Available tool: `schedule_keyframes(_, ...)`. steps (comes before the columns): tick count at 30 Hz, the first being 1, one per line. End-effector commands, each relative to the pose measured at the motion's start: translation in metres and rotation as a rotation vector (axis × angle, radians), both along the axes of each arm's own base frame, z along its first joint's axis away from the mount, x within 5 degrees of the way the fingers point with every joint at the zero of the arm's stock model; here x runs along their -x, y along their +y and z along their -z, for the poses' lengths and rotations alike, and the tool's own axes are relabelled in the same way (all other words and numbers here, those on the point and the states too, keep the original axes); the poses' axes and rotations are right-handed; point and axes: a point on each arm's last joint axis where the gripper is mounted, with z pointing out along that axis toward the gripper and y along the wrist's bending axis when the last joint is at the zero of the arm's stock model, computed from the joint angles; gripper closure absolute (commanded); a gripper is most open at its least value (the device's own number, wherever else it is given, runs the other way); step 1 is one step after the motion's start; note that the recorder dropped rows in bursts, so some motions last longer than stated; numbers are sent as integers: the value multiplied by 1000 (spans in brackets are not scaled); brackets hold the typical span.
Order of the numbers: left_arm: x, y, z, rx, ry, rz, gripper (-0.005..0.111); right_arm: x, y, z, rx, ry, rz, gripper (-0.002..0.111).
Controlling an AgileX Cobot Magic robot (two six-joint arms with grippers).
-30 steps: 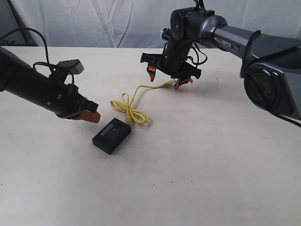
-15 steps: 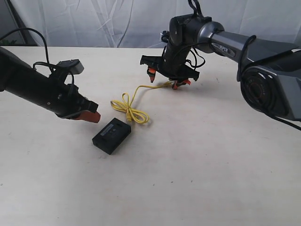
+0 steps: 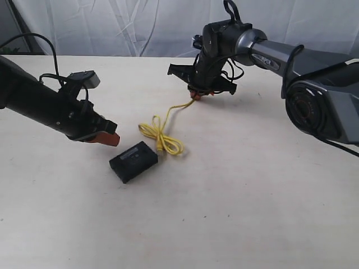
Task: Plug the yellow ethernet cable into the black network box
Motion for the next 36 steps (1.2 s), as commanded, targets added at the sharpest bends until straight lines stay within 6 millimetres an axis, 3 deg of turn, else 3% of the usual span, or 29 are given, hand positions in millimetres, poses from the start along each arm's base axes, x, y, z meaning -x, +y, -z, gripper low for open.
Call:
schedule_keyframes(1,-1,-3,-1,8,-2,6,107,-1,-2,-1,6,-8,6,109)
schedule_keyframes(6,-1,-3,-1,8,-2,6,107,-6,-19,-25,65,-47,-11,109)
schedule_keyframes(14,-2,-3,0,0,-10,-2,107,-10,-67,-89,156,-103,-144,109)
schedule_keyframes(20,-4,-7,-4,24,-9,7,107,2,-72,-120,209,-106,-272,109)
schedule_keyframes(24,-13,-19,-8,20,-22,54,107,14,-53,-115,117,-26,-394,109)
schedule_keyframes(26,-17,-24,-6,-5,-18,82,107,20,-41,-111,122,-6,-437,104)
schedule_keyframes(29,-19,-28,3,-18,5,96,107,26,-18,-108,115,-30,-477,79)
schedule_keyframes(32,-20,-29,13,-42,12,100,107,26,-3,-98,82,-51,-456,39)
schedule_keyframes(33,-21,-29,15,-45,16,97,107,24,-2,-91,73,-40,-425,36)
schedule_keyframes(36,-21,-29,17,-42,22,94,107,21,-2,-69,72,14,-350,46)
